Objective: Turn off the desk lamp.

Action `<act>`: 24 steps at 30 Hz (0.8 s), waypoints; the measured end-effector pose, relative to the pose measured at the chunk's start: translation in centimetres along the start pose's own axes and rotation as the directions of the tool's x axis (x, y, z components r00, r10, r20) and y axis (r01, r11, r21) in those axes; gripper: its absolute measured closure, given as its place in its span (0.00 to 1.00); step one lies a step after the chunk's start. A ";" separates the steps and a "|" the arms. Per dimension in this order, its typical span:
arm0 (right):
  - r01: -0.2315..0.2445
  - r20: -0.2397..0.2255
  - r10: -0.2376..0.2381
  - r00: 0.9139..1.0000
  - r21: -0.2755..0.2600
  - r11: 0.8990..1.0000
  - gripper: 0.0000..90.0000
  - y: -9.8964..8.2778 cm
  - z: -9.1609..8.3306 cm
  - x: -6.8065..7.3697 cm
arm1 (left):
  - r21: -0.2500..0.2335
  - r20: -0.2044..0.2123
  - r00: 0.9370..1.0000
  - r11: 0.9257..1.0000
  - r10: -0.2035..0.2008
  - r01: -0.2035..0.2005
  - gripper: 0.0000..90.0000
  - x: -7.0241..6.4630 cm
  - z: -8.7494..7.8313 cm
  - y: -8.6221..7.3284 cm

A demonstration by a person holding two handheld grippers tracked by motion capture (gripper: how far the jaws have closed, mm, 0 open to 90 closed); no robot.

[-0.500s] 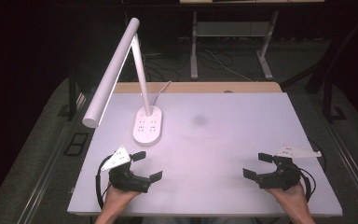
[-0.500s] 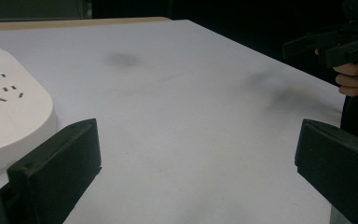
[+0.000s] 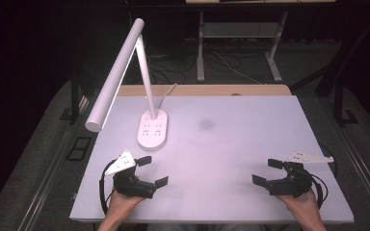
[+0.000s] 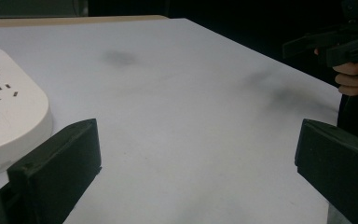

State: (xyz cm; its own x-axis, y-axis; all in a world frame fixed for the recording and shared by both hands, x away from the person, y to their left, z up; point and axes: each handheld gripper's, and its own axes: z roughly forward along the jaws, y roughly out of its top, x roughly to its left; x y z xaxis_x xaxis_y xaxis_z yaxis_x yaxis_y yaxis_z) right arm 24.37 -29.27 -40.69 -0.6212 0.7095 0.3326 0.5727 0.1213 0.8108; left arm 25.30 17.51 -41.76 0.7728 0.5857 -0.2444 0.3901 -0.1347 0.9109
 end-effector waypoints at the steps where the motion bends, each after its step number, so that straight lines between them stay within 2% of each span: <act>1: 0.002 0.003 -0.001 1.000 -0.003 1.000 0.01 0.0 0.0 0.0 | 0.000 0.001 1.000 1.000 -0.001 0.001 0.00 0.0 0.0 0.0; 16: -0.004 0.010 0.004 1.000 0.031 1.000 0.01 0.3 -0.1 0.5 | 0.009 0.011 1.000 1.000 0.005 -0.005 0.00 0.0 0.0 0.0; 24: 0.019 0.005 -0.019 1.000 0.056 0.998 0.01 1.3 0.0 0.7 | 0.009 0.010 1.000 1.000 0.004 -0.004 0.00 0.0 0.0 0.0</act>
State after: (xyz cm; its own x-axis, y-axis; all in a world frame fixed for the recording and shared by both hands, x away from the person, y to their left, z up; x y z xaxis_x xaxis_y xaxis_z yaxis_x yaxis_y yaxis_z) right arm 24.74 -28.62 -39.38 -0.6291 0.7108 0.3146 0.5899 0.1730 0.7887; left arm 25.23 17.53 -41.77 0.7794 0.5771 -0.2441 0.3912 -0.1439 0.9090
